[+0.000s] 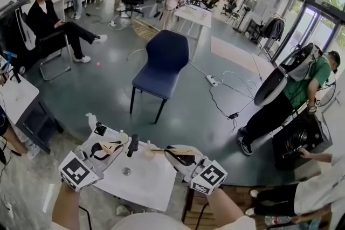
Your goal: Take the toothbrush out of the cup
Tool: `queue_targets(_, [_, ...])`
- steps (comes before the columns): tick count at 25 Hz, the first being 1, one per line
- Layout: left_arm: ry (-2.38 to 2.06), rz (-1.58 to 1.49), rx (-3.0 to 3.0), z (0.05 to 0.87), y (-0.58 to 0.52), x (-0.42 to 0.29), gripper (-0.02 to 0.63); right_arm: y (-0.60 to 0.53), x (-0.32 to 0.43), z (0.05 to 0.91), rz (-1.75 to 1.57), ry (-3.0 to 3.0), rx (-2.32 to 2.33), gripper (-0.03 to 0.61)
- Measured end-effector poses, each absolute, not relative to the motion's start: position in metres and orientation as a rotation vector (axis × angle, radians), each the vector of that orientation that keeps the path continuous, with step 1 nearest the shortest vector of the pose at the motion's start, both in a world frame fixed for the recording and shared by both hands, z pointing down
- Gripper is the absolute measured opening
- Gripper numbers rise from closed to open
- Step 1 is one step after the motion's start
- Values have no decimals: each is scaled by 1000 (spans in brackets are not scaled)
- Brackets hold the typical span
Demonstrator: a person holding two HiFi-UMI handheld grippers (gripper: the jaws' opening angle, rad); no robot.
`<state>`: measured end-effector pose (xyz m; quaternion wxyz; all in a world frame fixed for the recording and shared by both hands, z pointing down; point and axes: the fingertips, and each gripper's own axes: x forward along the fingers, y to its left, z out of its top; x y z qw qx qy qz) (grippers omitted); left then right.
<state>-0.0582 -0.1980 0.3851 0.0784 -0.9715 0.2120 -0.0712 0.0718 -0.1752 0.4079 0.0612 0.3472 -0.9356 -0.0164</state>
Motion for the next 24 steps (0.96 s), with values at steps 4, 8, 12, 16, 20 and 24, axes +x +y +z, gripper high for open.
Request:
queue_targets(4, [645,-216,-2913,385,-200,-58,34,-177,73,409,-48,-2827,1050,43])
queue_targets(8, [639,-211,-2916,385,-202,-56,34,-179,74,408,-44,-2829,1047,43])
queue_targets(12, [633,-211,-2909,389,-206,-61,34,-182,69,410,-48,-2830,1047,43])
queue_targets(16, [641,-213,-2915,389,-206,-60,34,-182,71,409,-48,-2830,1048,43])
queue_targets(20, [637,-221,-2915,389,-203,-55,34,-178,76,409,-50,-2830,1046,43])
queue_targets(24, [636,-214,-2908,391,-200,-54,34,-175,77,410,-53,-2830,1046,43])
